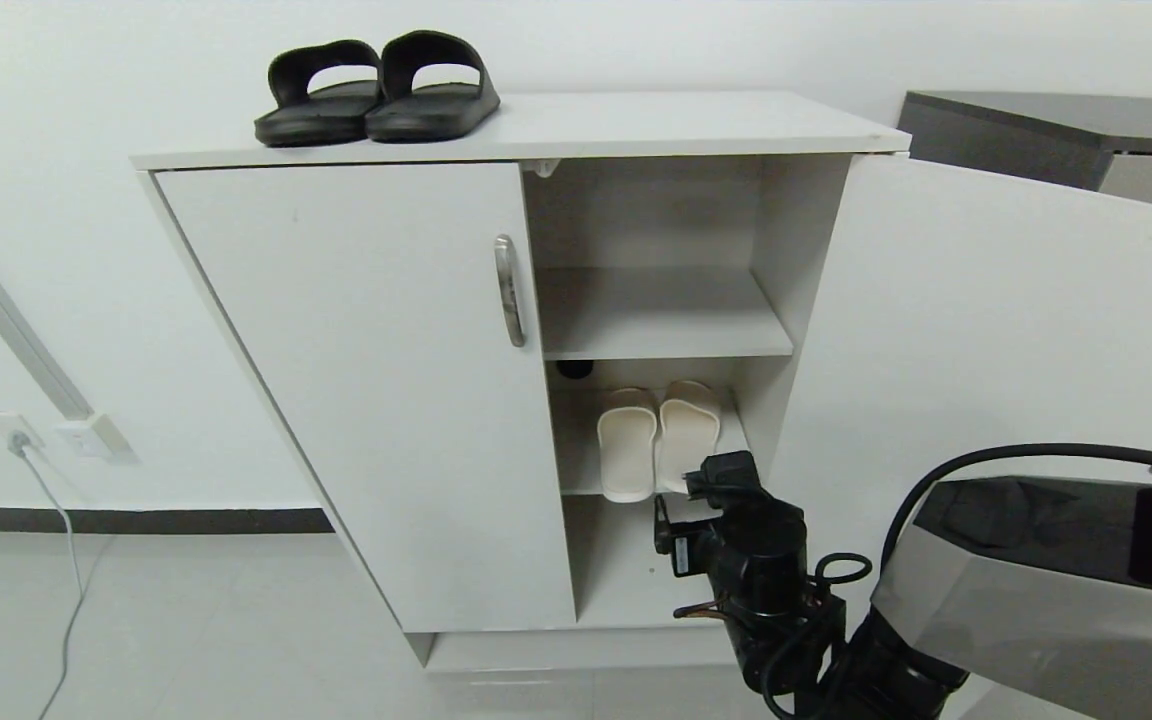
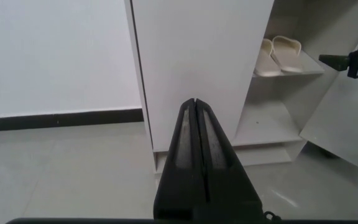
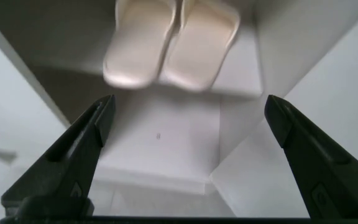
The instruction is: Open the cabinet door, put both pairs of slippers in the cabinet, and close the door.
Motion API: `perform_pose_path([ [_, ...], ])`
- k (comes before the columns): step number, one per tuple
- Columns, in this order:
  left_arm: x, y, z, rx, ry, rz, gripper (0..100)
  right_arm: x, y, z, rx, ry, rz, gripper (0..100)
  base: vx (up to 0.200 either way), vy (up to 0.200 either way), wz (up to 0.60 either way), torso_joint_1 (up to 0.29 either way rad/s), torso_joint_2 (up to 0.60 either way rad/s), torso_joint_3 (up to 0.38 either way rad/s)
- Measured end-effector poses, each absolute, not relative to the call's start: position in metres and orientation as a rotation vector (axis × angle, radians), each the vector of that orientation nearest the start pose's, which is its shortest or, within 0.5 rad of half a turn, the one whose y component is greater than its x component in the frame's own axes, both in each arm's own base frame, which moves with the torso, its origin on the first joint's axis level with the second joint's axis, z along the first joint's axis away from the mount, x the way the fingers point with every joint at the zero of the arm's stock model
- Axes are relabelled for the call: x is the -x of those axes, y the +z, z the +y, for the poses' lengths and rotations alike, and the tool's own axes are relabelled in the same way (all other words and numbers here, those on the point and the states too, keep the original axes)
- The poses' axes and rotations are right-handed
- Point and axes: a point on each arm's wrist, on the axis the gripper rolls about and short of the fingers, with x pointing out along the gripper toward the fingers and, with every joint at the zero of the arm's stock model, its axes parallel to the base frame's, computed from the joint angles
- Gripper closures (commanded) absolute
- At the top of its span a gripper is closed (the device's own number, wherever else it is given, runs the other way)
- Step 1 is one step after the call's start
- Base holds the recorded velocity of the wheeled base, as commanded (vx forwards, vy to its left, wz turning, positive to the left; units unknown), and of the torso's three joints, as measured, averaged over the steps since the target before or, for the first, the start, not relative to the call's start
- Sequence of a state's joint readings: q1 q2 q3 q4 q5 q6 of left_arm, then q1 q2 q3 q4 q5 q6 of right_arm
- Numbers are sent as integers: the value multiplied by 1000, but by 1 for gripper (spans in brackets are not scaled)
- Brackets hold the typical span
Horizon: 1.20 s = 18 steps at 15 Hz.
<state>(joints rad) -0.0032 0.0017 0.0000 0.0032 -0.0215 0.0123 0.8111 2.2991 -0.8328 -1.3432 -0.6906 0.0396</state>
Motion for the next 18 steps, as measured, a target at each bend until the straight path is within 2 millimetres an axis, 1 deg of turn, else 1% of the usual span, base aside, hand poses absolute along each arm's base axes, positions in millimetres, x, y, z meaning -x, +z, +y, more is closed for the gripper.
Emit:
perform_pose_path([
  [11,23,76,0,-5,-24,3,100,-279,46,270,40,112,91,0,0,0,0,0,0,15],
  [18,23,76,0,-4,-23,3,100,-280,46,268,40,108,91,0,0,200,0,4,4,4],
])
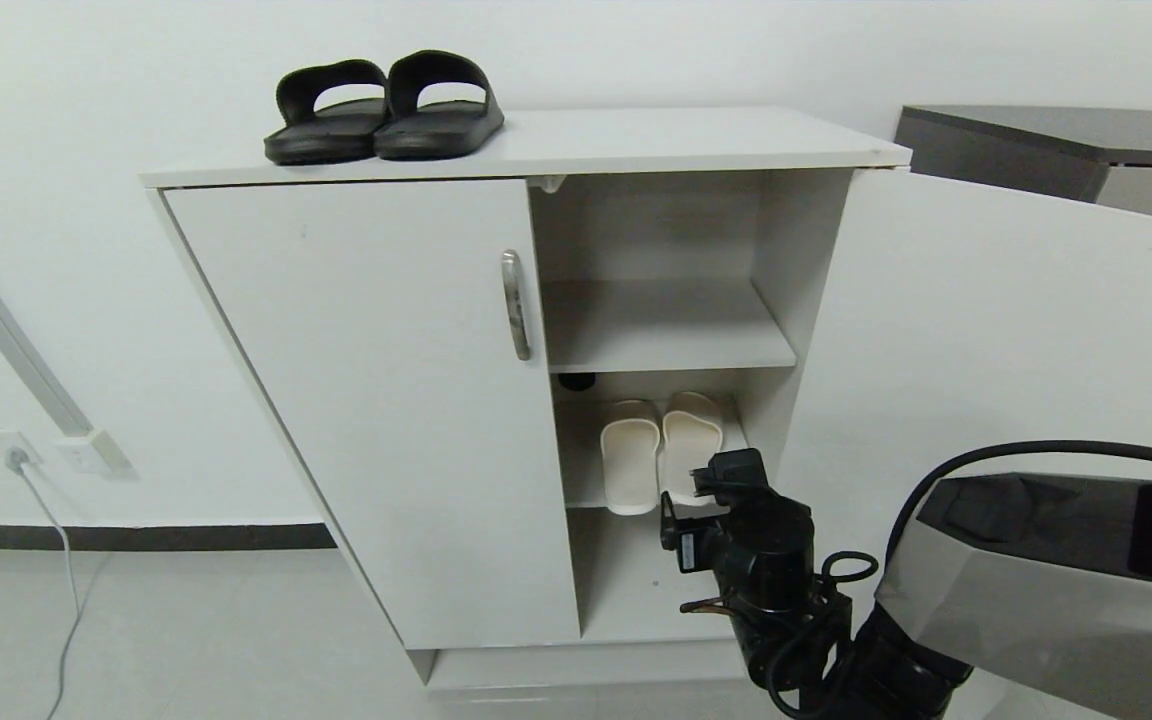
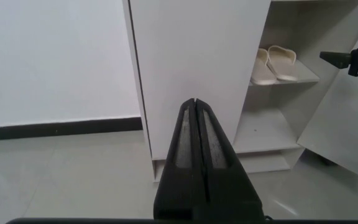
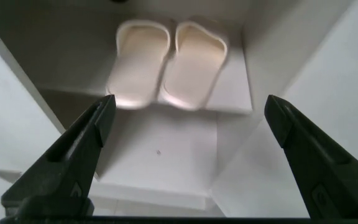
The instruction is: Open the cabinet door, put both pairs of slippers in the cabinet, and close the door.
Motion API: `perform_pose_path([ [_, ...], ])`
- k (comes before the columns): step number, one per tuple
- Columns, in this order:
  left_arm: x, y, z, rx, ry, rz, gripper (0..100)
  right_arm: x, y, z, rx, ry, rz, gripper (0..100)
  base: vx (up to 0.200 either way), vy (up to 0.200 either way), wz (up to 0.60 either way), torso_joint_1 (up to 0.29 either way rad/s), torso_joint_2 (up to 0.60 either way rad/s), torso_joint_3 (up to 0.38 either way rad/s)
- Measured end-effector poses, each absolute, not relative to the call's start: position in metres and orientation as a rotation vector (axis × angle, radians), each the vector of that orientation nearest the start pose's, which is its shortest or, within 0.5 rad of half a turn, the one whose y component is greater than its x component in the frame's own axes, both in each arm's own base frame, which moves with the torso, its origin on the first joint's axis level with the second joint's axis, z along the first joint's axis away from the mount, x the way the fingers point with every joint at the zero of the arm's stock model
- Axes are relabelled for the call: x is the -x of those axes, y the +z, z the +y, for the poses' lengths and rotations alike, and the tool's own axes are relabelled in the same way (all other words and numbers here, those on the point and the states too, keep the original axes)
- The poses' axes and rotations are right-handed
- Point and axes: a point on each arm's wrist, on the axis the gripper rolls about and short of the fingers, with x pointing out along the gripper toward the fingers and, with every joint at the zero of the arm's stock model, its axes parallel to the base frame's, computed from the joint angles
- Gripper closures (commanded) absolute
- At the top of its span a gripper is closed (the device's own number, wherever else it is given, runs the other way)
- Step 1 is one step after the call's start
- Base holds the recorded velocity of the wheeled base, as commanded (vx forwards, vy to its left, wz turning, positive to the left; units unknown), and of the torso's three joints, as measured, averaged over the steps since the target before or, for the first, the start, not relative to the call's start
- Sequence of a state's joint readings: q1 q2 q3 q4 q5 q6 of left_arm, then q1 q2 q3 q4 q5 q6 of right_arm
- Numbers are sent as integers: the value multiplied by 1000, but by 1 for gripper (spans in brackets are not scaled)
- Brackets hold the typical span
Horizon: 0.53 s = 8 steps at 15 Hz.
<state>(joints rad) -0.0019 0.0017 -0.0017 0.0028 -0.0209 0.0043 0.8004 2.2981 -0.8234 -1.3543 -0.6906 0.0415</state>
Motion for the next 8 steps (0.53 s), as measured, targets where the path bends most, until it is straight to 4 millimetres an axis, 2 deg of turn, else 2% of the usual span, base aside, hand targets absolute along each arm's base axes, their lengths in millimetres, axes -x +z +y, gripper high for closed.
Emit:
perform_pose_path([
  [8,23,76,0,-4,-23,3,100,-279,44,268,43,111,93,0,0,200,0,-1,1,6],
])
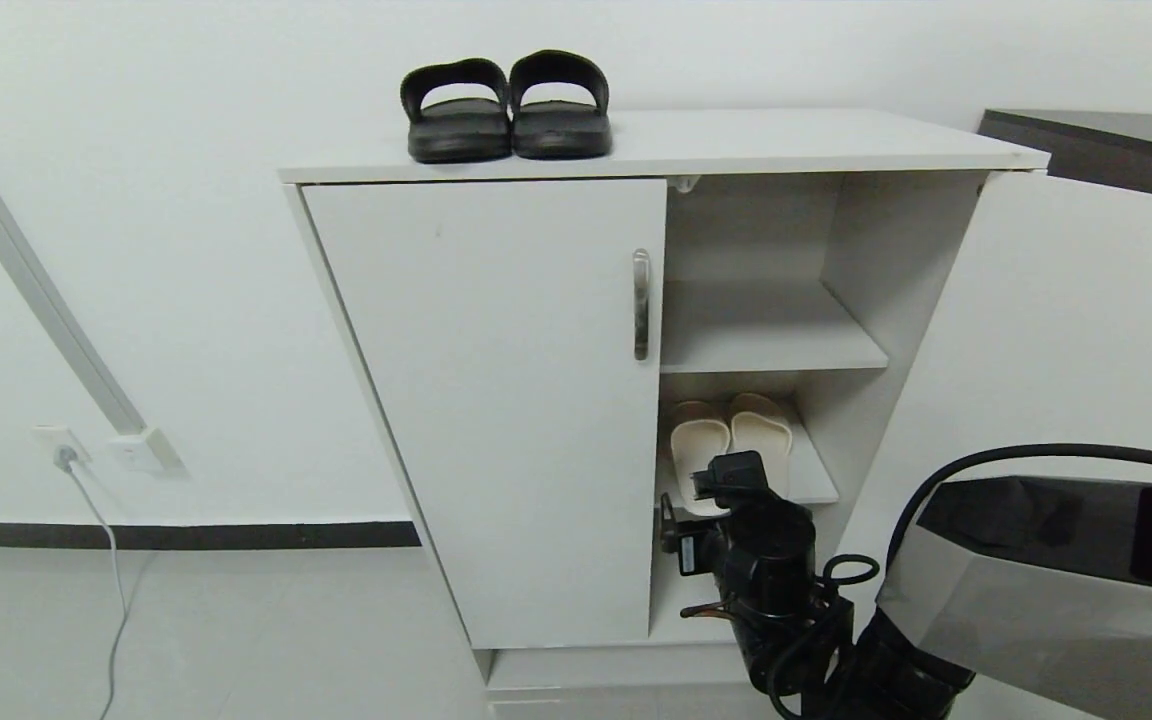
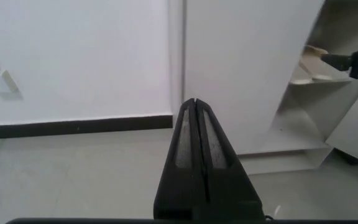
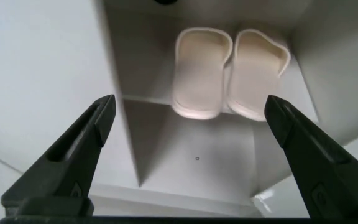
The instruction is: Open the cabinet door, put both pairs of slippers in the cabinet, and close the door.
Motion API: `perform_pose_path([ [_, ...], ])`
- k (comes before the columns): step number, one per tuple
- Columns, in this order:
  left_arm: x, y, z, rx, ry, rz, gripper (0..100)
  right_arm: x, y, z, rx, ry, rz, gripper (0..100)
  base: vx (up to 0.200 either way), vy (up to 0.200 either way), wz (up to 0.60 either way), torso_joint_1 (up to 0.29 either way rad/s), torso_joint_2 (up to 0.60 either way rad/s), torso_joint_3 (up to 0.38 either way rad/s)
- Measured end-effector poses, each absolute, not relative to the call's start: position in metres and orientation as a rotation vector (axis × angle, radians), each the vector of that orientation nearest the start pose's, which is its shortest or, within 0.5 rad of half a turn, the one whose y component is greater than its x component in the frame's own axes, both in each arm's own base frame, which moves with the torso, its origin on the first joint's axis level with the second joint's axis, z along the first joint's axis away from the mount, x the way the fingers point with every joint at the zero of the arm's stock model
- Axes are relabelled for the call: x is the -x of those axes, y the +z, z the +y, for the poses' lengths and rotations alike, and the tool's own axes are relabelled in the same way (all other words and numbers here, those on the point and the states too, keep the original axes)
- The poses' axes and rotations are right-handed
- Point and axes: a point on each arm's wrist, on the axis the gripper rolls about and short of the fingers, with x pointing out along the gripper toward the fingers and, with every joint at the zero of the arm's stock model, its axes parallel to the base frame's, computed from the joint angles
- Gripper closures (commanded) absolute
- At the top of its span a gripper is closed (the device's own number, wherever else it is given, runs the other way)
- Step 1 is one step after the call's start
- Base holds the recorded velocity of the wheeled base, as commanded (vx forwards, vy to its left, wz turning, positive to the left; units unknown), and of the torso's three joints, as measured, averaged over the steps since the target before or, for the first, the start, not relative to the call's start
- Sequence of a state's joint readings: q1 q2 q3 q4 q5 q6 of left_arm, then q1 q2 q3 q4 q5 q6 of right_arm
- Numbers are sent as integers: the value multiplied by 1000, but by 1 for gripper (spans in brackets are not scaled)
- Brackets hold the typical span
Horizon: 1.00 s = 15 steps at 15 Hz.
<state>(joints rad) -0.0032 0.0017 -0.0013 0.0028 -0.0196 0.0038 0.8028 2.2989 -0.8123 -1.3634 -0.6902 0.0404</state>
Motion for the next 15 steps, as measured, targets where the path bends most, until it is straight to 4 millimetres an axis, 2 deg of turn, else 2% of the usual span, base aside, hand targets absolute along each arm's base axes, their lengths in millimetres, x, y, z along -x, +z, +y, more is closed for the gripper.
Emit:
perform_pose_path([
  [4,23,76,0,-3,-23,3,100,-278,44,268,47,113,94,0,0,200,0,4,4,4],
  [15,23,76,0,1,-22,3,100,-275,44,267,64,131,77,0,0,0,0,0,0,0],
])
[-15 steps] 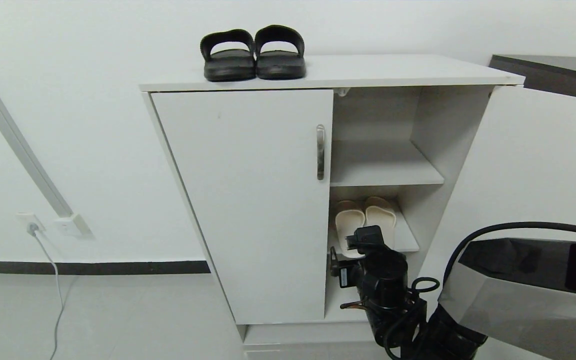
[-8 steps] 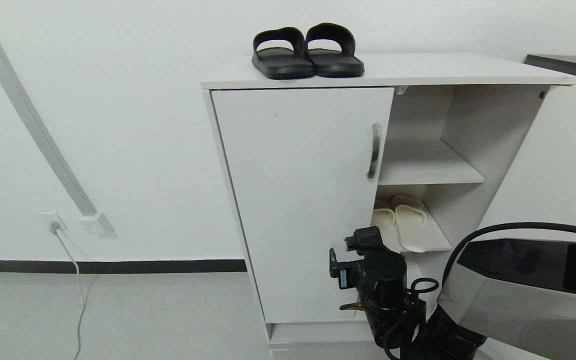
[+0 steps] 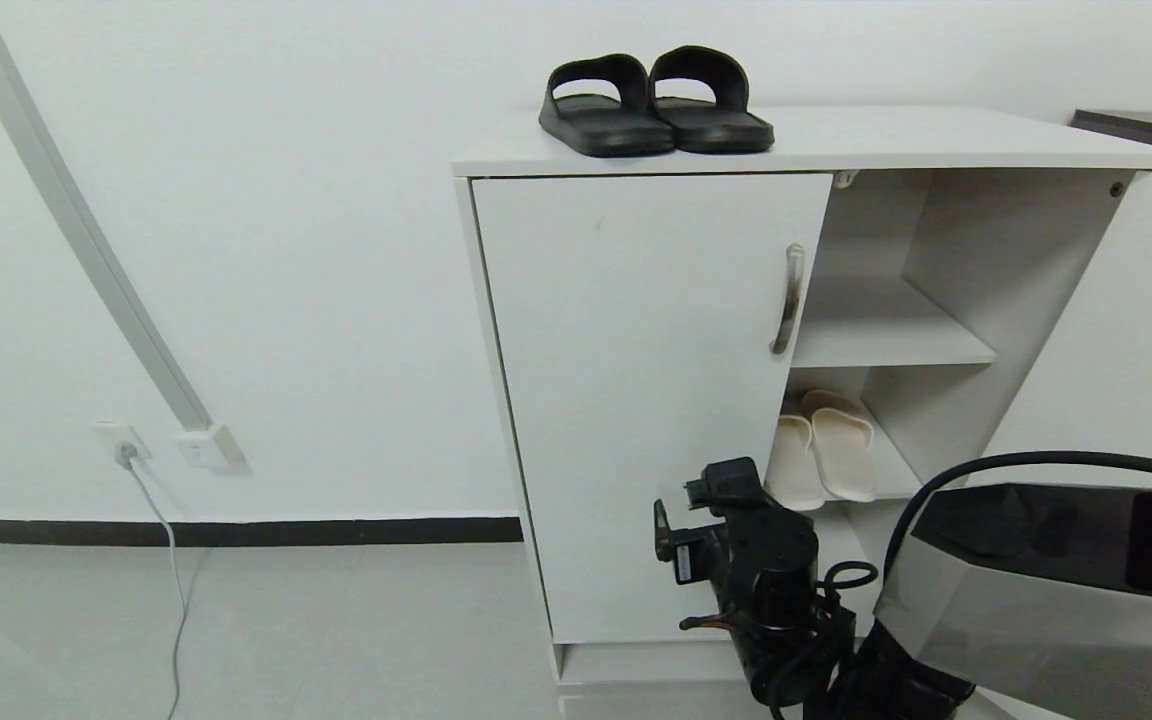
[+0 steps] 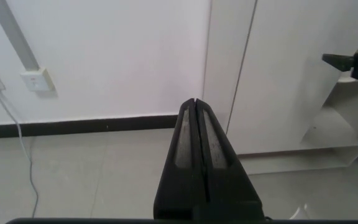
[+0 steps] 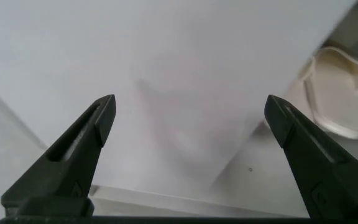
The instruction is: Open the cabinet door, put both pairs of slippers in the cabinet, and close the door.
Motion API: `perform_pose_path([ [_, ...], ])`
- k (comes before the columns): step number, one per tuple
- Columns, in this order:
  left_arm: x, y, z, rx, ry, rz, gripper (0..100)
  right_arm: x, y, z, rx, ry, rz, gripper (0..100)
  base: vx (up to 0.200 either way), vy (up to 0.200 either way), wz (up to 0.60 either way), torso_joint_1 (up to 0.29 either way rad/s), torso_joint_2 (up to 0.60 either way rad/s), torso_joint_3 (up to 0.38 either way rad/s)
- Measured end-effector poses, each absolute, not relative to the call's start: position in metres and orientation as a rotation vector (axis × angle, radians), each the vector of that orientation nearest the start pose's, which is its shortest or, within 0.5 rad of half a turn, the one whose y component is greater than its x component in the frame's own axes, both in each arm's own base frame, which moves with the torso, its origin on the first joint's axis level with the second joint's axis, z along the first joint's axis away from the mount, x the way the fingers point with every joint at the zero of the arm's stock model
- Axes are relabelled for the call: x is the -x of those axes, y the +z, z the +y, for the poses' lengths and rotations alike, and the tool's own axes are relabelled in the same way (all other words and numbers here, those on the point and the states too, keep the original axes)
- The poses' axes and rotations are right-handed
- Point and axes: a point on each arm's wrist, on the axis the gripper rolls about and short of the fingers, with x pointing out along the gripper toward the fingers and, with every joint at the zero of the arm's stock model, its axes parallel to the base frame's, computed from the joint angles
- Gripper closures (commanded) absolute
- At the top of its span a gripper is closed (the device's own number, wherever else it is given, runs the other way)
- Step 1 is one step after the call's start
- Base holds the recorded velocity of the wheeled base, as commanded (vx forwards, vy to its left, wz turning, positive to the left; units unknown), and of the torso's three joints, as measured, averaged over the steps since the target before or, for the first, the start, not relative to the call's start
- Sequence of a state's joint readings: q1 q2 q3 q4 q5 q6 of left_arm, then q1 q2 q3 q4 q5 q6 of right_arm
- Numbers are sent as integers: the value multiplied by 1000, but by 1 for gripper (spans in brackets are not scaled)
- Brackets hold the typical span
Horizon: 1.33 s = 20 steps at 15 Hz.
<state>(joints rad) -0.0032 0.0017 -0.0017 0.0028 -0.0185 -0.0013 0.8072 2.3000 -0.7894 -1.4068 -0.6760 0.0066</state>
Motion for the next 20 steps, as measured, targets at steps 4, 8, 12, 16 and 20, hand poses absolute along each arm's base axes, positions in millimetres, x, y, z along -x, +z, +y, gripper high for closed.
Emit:
perform_pose_path([
  [4,23,76,0,2,-21,3,100,-274,43,266,65,132,78,0,0,0,0,0,0,0],
  [8,23,76,0,2,-22,3,100,-275,44,266,63,132,76,0,0,0,0,0,0,0],
  [12,23,76,0,2,-21,3,100,-275,44,267,64,132,76,0,0,0,0,0,0,0],
  [16,23,76,0,2,-21,4,100,-274,43,267,67,134,78,0,0,0,0,5,-91,-94],
  [20,23,76,0,3,-22,3,100,-273,43,267,67,136,79,0,0,0,0,46,-394,-342],
])
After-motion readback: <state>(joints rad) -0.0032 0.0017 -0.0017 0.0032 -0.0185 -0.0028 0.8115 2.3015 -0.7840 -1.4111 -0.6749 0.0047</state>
